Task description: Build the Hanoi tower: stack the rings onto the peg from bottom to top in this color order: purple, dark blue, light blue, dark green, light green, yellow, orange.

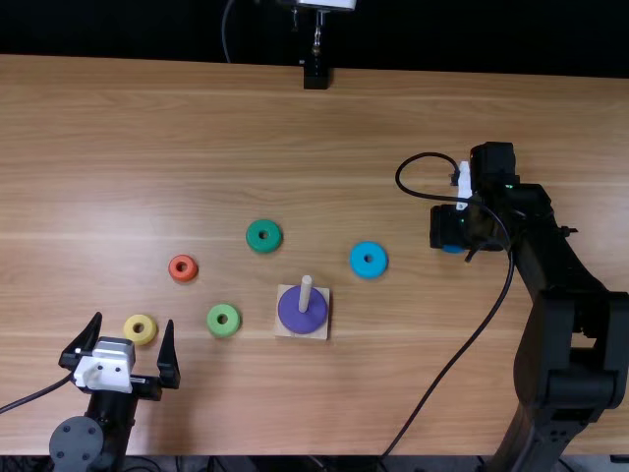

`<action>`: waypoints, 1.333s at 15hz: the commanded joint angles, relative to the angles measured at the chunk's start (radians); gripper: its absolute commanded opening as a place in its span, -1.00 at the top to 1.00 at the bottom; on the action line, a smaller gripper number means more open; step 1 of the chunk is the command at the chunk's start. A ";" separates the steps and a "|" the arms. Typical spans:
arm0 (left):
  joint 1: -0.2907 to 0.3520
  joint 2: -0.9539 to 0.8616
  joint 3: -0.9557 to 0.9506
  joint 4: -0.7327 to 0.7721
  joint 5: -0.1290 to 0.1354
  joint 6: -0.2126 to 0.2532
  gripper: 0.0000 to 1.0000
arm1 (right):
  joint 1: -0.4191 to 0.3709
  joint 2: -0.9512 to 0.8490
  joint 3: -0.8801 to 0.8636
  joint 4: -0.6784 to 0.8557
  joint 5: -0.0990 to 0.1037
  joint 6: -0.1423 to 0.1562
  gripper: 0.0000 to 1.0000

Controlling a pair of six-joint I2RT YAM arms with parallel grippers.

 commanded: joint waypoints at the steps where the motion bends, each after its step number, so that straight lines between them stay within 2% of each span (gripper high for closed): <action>1: 0.009 -0.012 -0.050 -0.011 0.003 0.011 -1.00 | 0.005 0.014 0.018 -0.044 0.007 -0.023 1.00; 6: 0.009 -0.012 -0.050 -0.011 0.003 0.011 -1.00 | 0.108 -0.102 0.142 -0.320 0.006 -0.023 1.00; 11: 0.009 -0.012 -0.050 -0.011 0.003 0.011 -1.00 | 0.234 -0.248 0.196 -0.449 0.004 -0.025 1.00; 15: 0.009 -0.012 -0.050 -0.011 0.003 0.011 -1.00 | 0.320 -0.286 0.289 -0.583 0.002 -0.021 1.00; 20: 0.009 -0.012 -0.050 -0.011 0.003 0.011 -1.00 | 0.450 -0.305 0.390 -0.618 -0.004 -0.021 1.00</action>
